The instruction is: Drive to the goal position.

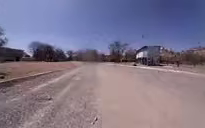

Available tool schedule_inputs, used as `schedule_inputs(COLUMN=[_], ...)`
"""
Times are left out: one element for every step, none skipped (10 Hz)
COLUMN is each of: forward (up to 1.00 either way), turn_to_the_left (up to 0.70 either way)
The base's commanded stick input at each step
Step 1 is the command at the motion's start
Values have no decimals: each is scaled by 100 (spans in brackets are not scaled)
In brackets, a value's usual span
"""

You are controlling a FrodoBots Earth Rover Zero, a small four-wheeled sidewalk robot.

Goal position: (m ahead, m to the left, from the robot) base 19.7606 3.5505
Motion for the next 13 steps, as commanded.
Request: schedule_inputs(forward=[100, 100, 100, 100, 100, 100, 100, 100, 100, 100, 100, 100, 100], turn_to_the_left=[0, 0, 0, 0, 0, 0, 0, 0, 0, 0, 0, 0, -27])
